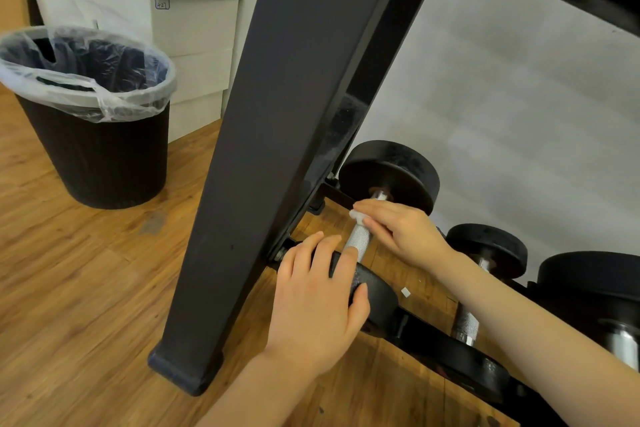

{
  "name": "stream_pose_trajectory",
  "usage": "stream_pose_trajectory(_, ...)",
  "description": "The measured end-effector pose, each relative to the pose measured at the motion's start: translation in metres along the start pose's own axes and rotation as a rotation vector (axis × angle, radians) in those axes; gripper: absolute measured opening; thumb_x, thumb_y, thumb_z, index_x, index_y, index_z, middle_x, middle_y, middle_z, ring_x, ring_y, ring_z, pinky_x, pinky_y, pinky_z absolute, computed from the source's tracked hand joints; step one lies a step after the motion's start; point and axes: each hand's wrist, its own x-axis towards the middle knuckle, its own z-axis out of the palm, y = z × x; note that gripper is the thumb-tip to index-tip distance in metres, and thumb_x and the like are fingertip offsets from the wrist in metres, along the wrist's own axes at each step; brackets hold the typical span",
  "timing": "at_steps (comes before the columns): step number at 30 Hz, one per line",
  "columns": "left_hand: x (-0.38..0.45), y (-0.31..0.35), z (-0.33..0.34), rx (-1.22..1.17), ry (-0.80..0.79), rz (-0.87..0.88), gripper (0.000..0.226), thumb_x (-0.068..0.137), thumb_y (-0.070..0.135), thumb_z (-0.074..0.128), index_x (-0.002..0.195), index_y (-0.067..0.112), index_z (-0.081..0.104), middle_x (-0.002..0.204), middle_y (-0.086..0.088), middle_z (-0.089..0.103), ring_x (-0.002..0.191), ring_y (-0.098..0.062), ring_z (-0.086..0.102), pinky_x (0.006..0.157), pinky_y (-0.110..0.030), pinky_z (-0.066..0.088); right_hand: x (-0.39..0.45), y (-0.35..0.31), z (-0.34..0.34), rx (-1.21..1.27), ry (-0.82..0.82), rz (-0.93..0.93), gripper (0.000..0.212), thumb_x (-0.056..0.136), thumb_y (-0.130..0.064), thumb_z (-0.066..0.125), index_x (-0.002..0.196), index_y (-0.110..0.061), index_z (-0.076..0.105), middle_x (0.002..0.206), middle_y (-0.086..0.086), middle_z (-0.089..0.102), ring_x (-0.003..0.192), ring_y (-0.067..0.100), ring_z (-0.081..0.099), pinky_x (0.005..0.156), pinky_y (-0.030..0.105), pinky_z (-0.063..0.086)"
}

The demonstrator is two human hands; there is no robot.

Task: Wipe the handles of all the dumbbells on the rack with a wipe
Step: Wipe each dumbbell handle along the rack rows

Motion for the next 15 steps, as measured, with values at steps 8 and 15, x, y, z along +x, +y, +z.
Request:
stream_pose_trajectory(8,0.0,0.0,-0.001,0.001,-0.005,-0.001,0.046,0.087,0.045,0.042,0.119,0.022,0.064,0.124,0.0,0.063,0.122,-0.022,0.055,0.102,-0.036,0.032,-0.017,-0.023,0.011,0.081,0.017,-0.098,0.038,0.101,-0.031,0.041,0.13,-0.015,0.058,0.133,-0.001,0.058,0.122,0.009,0.054,0.097,0.025,0.048)
stream_pose_trajectory(15,0.0,0.0,0.001,-0.009,-0.003,-0.003,0.045,0.087,0.044,0.041,0.119,0.022,0.064,0.124,0.0,0.063,0.122,-0.023,0.055,0.101,-0.039,0.039,-0.012,-0.02,0.01,0.01,0.107,-0.009,0.037,0.1,-0.033,0.04,0.128,-0.018,0.06,0.134,-0.002,0.058,0.116,0.01,0.059,0.091,0.026,0.052)
